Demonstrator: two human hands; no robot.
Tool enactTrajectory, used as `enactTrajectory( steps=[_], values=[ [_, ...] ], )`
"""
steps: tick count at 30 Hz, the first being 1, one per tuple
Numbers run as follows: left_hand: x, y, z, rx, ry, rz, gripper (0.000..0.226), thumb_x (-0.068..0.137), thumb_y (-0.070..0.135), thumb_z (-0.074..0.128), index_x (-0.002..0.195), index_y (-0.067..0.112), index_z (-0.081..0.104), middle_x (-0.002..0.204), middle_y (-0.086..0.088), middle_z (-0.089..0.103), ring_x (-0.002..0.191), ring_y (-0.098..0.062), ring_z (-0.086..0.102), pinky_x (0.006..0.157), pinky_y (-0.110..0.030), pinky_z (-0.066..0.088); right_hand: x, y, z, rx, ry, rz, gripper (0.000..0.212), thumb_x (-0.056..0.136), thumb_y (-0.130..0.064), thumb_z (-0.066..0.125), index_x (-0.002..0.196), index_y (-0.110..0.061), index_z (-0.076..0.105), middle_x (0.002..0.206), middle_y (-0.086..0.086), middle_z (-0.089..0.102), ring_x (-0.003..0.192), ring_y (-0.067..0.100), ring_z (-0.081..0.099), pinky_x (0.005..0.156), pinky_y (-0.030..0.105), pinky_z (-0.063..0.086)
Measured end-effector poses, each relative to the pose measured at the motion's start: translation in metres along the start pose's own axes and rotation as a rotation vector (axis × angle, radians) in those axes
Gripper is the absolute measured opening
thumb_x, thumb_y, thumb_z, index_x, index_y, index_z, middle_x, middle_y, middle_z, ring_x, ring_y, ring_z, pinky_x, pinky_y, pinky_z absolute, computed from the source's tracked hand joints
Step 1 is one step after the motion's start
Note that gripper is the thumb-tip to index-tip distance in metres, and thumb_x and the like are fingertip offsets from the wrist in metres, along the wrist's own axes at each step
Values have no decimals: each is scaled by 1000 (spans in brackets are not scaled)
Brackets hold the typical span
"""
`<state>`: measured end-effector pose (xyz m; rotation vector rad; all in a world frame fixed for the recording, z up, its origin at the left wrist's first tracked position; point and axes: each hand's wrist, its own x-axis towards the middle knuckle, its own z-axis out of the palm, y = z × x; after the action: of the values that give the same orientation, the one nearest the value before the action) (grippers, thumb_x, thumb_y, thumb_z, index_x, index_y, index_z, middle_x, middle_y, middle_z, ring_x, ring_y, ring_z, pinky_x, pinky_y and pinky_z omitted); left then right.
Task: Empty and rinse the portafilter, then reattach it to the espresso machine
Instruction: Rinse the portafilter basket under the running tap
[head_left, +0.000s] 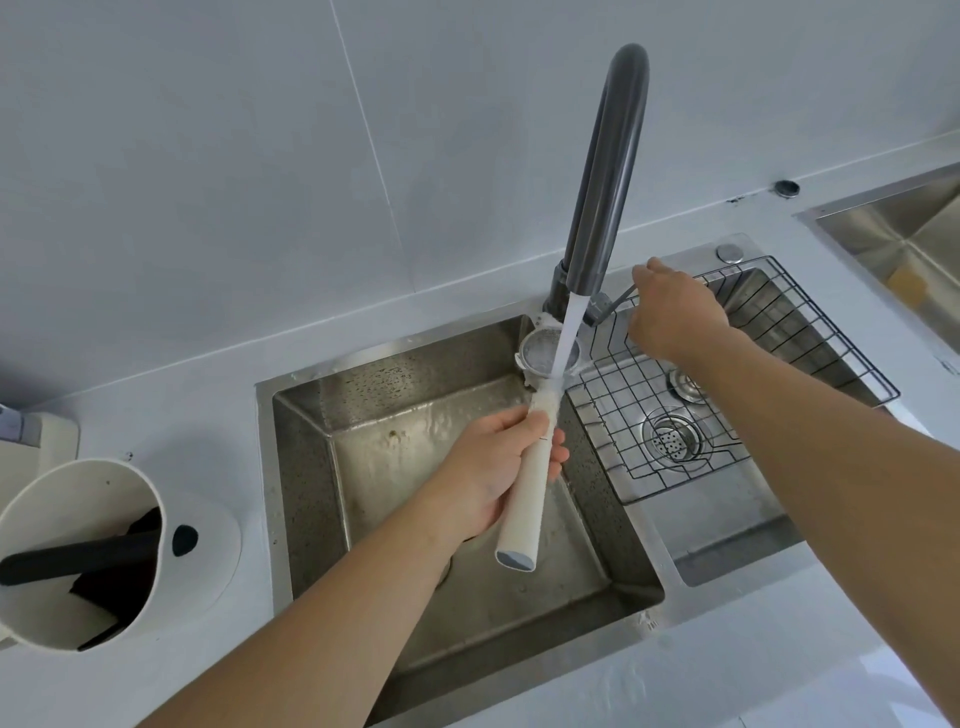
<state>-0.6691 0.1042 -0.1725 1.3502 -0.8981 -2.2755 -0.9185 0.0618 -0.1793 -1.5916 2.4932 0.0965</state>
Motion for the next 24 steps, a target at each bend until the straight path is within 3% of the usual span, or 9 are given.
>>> enactTrajectory(
  steps=[6, 10, 15, 20, 24],
  values=[
    [0, -1, -1, 97, 23, -28, 19, 94, 19, 63, 105, 4, 68, 86, -10, 73, 68, -16, 69, 62, -26, 58, 0, -1, -1, 7, 10, 2, 41, 90, -6, 52, 131, -1, 47, 152, 16, 40, 122, 41, 54, 90, 45, 49],
    [0, -5, -3, 260, 60, 8, 12, 93, 19, 64, 87, 13, 73, 76, -6, 71, 67, -17, 66, 70, -31, 59, -1, -1, -2, 7, 17, 0, 39, 91, -7, 52, 129, 0, 48, 149, 15, 42, 120, 41, 55, 88, 44, 49],
    [4, -5, -8, 391, 94, 71, 9, 87, 18, 69, 91, 24, 74, 69, -2, 71, 63, -17, 66, 64, -32, 56, -3, -2, -4, 5, 9, 2, 41, 92, -8, 52, 131, -1, 47, 151, 15, 40, 122, 41, 54, 90, 46, 49],
    [0, -6, -18, 481, 106, 107, 30, 83, 14, 73, 111, 25, 72, 82, -4, 70, 58, -12, 62, 51, -23, 50, -4, -2, -4, 8, 5, 9, 40, 92, -7, 52, 131, -1, 47, 151, 16, 40, 123, 42, 54, 89, 45, 50],
    [-5, -12, -30, 551, 117, 151, 29, 79, 19, 77, 104, 34, 74, 90, -7, 73, 67, -16, 66, 60, -30, 54, -4, -2, -4, 10, 15, 8, 41, 91, -6, 51, 132, -1, 47, 150, 15, 42, 122, 41, 55, 88, 45, 50]
  ],
)
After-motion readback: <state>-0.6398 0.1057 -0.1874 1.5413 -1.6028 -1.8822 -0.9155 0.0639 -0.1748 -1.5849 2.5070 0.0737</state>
